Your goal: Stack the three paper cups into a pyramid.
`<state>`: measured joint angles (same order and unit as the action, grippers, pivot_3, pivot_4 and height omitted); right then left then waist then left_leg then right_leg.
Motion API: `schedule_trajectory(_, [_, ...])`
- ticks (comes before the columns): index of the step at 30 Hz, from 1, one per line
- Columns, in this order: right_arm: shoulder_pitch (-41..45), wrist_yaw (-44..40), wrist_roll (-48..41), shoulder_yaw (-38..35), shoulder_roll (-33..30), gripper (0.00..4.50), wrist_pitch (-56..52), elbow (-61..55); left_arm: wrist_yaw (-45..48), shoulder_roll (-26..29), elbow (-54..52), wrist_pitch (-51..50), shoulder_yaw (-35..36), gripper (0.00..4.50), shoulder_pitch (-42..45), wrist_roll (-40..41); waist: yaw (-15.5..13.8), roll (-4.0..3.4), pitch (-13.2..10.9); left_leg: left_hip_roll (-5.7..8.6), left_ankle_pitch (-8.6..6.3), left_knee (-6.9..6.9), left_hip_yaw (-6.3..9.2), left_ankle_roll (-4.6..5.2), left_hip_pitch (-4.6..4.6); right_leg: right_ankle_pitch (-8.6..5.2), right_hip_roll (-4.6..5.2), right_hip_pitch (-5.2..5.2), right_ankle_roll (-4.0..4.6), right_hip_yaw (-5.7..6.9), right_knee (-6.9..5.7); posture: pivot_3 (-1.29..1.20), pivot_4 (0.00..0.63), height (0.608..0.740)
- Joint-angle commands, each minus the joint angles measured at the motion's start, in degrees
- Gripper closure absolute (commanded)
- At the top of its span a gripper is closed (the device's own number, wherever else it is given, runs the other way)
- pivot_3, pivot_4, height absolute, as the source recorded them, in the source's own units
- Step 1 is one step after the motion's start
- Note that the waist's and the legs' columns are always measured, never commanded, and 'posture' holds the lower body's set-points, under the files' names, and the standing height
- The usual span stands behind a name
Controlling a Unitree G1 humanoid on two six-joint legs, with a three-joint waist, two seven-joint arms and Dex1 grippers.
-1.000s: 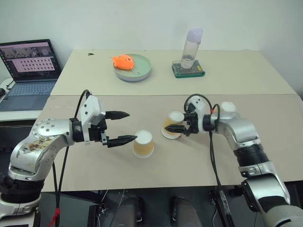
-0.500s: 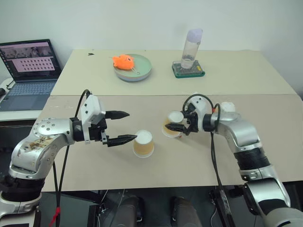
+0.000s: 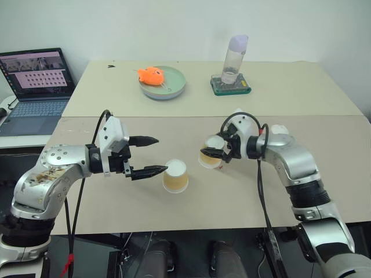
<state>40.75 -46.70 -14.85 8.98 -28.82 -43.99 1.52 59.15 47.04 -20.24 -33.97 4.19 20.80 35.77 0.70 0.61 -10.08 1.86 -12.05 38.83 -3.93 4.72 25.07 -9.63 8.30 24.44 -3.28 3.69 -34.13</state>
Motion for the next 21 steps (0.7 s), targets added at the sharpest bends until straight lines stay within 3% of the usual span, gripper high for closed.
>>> schedule_trajectory(1, [2.5,0.2,-2.5,-3.2,-1.0,0.01,-2.1,-6.3,0.2,0.8,-0.4,0.6,0.9,0.00,1.2,-0.3,0.0,0.00,0.0,0.00,0.00,0.00,0.00,0.00,0.00,0.00,0.00,0.00,0.00,0.00,0.00,0.00,0.150,0.740])
schedule_trajectory(7, [3.4,1.5,-5.7,-6.3,-2.3,0.01,-6.8,-12.0,0.3,0.9,-0.5,0.6,1.1,0.00,1.1,-0.4,-0.1,0.00,0.0,0.00,-0.02,-0.01,0.01,0.01,0.00,0.00,0.02,0.00,0.00,0.01,0.02,0.00,0.150,0.740])
schedule_trajectory(14, [5.2,13.0,-8.0,-21.8,-4.4,0.01,-12.6,-15.2,-0.1,1.0,-0.5,0.9,1.6,0.00,0.9,-0.8,-0.6,0.00,0.0,0.00,-0.03,-0.01,0.01,0.00,0.08,0.00,0.03,0.11,0.00,0.03,0.02,0.00,0.150,0.740])
schedule_trajectory(17, [-3.3,25.5,1.3,-29.1,-7.4,0.01,-12.1,-22.5,-0.5,1.4,-0.3,0.9,2.4,0.00,0.4,-1.0,-1.5,0.01,0.0,0.01,-0.04,-0.06,0.00,-0.01,0.10,0.00,0.04,0.17,0.01,0.05,0.04,0.00,0.150,0.740])
schedule_trajectory(21, [-11.3,35.3,5.5,-30.8,-3.1,0.01,-15.6,-34.0,0.1,2.0,0.5,0.9,2.9,0.00,0.2,-1.2,-1.7,-0.02,0.0,0.04,0.20,-0.09,-0.12,-0.41,0.40,-0.01,0.10,0.43,0.01,0.00,-0.05,0.00,0.150,0.740])
